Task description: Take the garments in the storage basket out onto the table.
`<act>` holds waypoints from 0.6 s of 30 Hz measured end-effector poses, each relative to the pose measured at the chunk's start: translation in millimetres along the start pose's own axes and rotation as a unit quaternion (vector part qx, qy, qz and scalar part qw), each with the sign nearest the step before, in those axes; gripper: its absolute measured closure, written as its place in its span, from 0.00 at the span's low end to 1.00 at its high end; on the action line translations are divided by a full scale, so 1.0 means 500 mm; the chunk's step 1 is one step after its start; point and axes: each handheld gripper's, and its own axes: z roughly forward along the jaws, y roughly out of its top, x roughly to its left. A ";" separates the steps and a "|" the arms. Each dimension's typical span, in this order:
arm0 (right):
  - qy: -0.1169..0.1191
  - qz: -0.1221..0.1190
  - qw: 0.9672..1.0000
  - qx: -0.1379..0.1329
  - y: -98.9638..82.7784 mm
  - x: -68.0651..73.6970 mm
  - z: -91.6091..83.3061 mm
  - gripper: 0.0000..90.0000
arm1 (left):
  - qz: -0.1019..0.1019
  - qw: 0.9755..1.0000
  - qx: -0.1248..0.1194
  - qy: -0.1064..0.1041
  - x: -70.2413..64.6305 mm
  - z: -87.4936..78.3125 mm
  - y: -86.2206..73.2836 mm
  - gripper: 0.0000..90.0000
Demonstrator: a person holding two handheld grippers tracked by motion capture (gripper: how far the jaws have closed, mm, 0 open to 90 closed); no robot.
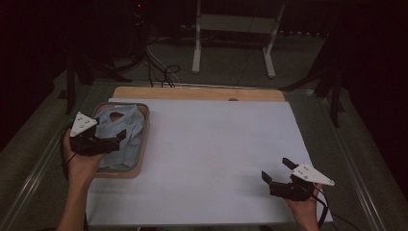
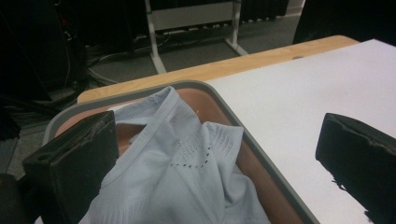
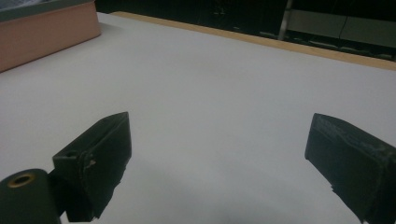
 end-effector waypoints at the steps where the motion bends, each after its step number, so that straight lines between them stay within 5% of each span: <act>1: 0.000 0.000 1.000 0.001 0.000 0.000 0.000 0.08 | 0.003 1.000 0.004 0.001 0.001 0.003 0.002 0.00; 18: 0.000 0.002 1.000 0.003 -0.002 0.001 0.001 0.08 | 0.000 0.999 0.044 0.010 0.019 0.049 0.005 0.00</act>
